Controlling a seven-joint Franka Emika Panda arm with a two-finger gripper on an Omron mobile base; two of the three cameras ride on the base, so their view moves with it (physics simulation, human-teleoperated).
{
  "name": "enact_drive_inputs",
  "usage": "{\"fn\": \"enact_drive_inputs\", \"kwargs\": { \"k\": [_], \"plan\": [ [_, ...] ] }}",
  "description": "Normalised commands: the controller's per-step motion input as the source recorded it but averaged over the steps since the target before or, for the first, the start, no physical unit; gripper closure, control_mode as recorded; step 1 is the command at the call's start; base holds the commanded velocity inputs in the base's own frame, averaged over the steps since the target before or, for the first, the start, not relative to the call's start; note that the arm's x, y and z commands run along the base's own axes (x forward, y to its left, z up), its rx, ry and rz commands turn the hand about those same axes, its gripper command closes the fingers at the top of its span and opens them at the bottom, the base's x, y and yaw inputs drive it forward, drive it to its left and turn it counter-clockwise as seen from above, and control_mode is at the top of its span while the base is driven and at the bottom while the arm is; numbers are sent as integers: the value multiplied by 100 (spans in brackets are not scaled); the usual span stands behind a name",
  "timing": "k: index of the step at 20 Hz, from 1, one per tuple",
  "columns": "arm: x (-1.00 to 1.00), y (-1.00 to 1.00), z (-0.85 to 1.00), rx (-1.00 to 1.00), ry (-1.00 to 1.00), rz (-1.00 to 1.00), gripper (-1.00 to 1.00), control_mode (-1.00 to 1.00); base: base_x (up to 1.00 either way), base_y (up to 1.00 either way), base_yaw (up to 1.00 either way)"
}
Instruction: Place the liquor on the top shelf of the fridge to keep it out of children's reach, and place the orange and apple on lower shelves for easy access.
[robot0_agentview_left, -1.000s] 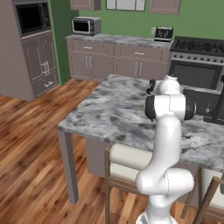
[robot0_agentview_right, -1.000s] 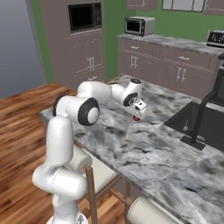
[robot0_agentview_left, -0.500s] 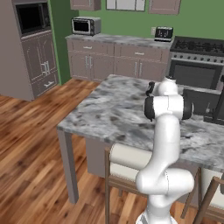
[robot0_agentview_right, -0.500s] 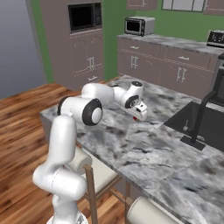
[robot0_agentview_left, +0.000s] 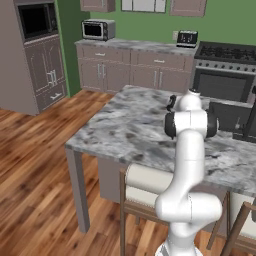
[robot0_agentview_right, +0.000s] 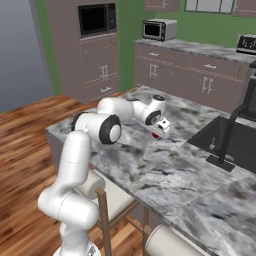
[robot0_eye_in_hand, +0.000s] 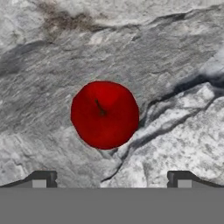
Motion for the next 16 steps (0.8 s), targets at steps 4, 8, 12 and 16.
{"fn": "enact_drive_inputs", "kwargs": {
  "k": [4, 8, 12, 16],
  "plan": [
    [26, -8, -11, 0, 0, 0, -100, -100, 0, 0, 0],
    [28, -9, -9, 0, 0, 0, -100, -100, 0, 0, 0],
    [28, -10, -9, 0, 0, 0, -100, -100, 0, 0, 0],
    [28, -10, -9, 0, 0, 0, -100, -100, 0, 0, 0]
  ]
}}
